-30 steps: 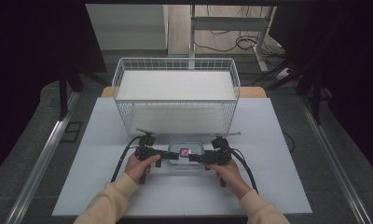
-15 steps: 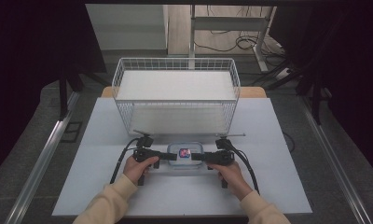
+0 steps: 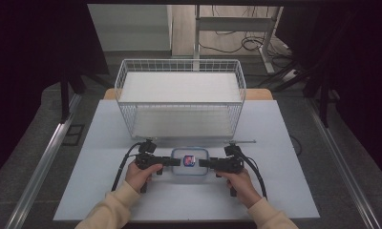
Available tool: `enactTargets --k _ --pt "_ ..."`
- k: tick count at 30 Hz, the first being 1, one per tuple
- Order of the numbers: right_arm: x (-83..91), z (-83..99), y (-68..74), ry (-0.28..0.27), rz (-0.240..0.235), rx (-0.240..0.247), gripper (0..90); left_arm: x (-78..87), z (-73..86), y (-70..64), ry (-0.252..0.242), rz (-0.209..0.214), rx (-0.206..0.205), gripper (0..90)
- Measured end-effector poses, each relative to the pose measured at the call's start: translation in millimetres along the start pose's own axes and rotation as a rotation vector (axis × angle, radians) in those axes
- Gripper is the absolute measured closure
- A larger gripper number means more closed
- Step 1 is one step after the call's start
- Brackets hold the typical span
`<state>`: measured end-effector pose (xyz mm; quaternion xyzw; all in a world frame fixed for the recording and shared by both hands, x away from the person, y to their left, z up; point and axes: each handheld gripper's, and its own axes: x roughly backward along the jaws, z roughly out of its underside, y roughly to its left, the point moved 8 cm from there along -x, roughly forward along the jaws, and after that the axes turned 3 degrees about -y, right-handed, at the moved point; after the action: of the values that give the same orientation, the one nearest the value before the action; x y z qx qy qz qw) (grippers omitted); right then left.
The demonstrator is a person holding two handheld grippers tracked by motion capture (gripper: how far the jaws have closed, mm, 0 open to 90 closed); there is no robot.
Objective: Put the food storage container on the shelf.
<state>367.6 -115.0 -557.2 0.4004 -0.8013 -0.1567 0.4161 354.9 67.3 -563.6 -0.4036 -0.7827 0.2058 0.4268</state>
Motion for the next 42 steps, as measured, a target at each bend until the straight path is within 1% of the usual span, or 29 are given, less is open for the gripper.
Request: enactTargets --k 3,4,5,6,8,16,25,28,38,41,42 --pt "2.8 2.7 1.8 -0.009 0.0 0.012 46.8 0.6 1.2 -1.7 -0.002 -0.011 -0.013 47.7" --pt "2.9 3.0 1.8 -0.012 0.002 0.019 46.9 0.6 1.7 -1.8 -0.008 -0.011 -0.009 47.7" --pt "2.8 3.1 2.0 -0.016 0.001 0.018 46.9 1.3 2.8 -1.2 -0.006 -0.008 -0.01 47.7" --pt "2.8 3.2 2.2 -0.017 0.0 0.018 47.0 1.1 2.8 -1.3 -0.015 -0.005 0.001 47.9" --pt "2.7 3.5 2.6 -0.021 -0.002 0.019 47.0 1.7 2.9 -1.3 -0.017 -0.001 0.006 48.3" --pt "3.8 4.4 4.6 -0.031 0.006 0.038 47.5 2.9 3.8 -3.0 -0.01 -0.013 -0.002 48.6" --pt "3.8 3.9 4.8 -0.037 0.001 0.025 48.1 3.7 3.5 -3.5 -0.008 -0.02 0.001 48.7" --pt "4.0 3.2 5.2 -0.041 -0.005 0.013 48.9 4.6 2.9 -4.1 -0.01 -0.031 -0.008 48.5" --pt "3.2 2.2 5.7 -0.042 -0.005 0.016 48.8 5.9 1.1 -4.6 -0.013 -0.035 -0.01 48.4" --pt "4.2 0.0 7.5 -0.05 -0.006 0.023 48.8 7.3 -1.5 -7.2 -0.027 -0.03 -0.006 48.4" --pt "5.0 -0.9 8.4 -0.052 -0.006 0.025 48.9 8.3 -2.3 -7.5 -0.027 -0.033 -0.014 48.4"
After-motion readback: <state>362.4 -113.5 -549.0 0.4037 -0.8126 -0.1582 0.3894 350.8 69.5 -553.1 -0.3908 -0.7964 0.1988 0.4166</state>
